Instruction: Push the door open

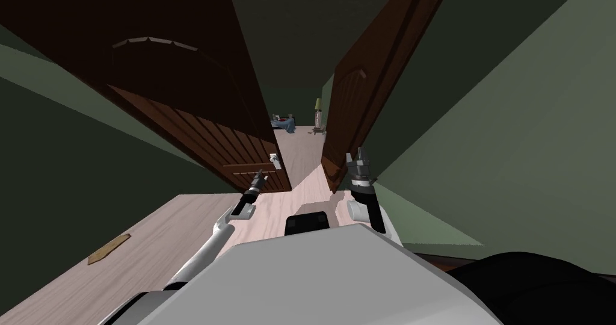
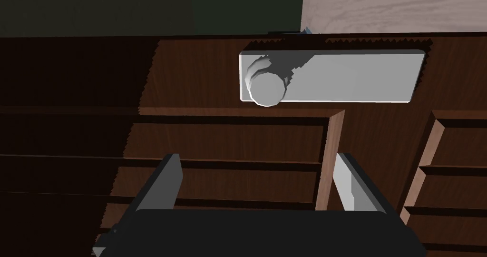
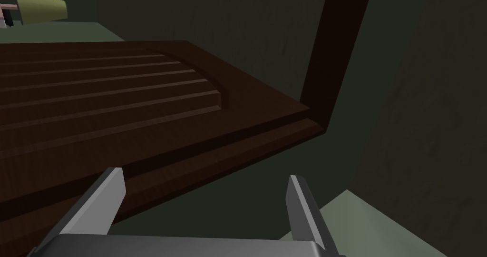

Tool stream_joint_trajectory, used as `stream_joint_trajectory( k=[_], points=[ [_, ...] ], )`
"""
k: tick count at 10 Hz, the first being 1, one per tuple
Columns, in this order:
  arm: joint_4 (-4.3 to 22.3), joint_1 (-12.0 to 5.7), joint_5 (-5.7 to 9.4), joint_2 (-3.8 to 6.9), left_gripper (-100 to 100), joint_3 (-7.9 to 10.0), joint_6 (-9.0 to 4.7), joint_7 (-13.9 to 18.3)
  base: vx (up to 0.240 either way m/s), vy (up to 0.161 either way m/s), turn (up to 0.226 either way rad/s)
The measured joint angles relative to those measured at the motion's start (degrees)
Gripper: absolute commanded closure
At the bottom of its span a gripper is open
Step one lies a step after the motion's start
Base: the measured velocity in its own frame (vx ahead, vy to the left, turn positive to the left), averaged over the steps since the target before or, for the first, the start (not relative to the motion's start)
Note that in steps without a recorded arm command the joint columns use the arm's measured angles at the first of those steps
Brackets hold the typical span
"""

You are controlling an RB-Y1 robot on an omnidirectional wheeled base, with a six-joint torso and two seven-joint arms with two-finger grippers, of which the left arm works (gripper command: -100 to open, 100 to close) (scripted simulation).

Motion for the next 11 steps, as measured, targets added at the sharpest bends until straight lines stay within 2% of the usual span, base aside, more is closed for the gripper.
stream_joint_trajectory(
  k=[2,3,6,11],
  points=[
    [1.4,-0.66,0.37,0.86,-100,-0.29,0.29,0.3,0.005,0.043,-0.054],
    [1.5,-0.69,0.40,0.92,-100,-0.30,0.31,0.3,0.129,0.014,-0.034],
    [2.2,-1.35,0.30,0.33,-100,0.18,0.53,0.0,0.174,0.017,-0.048],
    [4.5,-3.23,0.02,-1.27,-100,1.40,1.02,-1.0,0.209,0.004,-0.053]
  ],
)
